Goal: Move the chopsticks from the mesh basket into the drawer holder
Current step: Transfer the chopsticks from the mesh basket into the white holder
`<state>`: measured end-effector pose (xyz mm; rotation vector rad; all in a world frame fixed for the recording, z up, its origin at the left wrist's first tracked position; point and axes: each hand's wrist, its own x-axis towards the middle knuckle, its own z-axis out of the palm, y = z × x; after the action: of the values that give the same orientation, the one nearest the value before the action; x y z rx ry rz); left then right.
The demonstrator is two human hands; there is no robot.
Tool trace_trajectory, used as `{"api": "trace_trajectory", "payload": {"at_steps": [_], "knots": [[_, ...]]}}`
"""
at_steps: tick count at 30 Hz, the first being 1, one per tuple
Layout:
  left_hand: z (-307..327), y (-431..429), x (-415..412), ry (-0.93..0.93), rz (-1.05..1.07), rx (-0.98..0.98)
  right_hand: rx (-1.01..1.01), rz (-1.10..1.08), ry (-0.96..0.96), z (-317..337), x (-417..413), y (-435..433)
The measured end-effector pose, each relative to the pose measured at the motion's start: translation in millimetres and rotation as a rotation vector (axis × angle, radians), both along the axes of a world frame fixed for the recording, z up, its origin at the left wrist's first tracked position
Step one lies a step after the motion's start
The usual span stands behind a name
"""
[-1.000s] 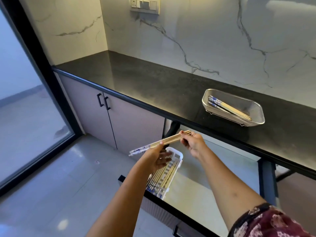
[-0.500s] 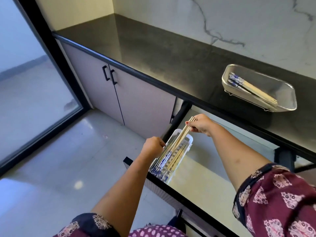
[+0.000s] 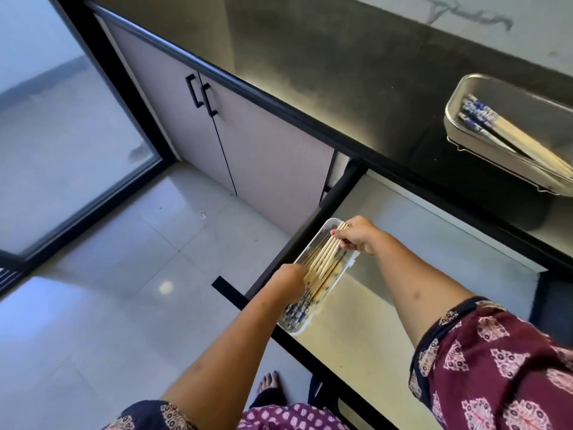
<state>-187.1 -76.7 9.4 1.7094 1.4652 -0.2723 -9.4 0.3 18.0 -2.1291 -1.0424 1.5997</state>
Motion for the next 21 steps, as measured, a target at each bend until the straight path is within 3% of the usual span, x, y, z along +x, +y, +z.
{"api": "trace_trajectory", "payload": {"at_steps": [6,13,21], "knots": [[-5.0,-3.3,14.8,0.072,-0.137,-0.059,-0.025,0.134,-0.194,-13.3,-6.7,2.8],[-13.0,-13.5,12.8,0.171,-0.214,-0.085,0.137,0.334,-0.64,-13.8,-19.0,-11.8],[-8.7,-21.2,19.6,0.344,-0.317,-0.128,0.152,0.526,-0.703,-23.1,-29.1,-27.6]]}}
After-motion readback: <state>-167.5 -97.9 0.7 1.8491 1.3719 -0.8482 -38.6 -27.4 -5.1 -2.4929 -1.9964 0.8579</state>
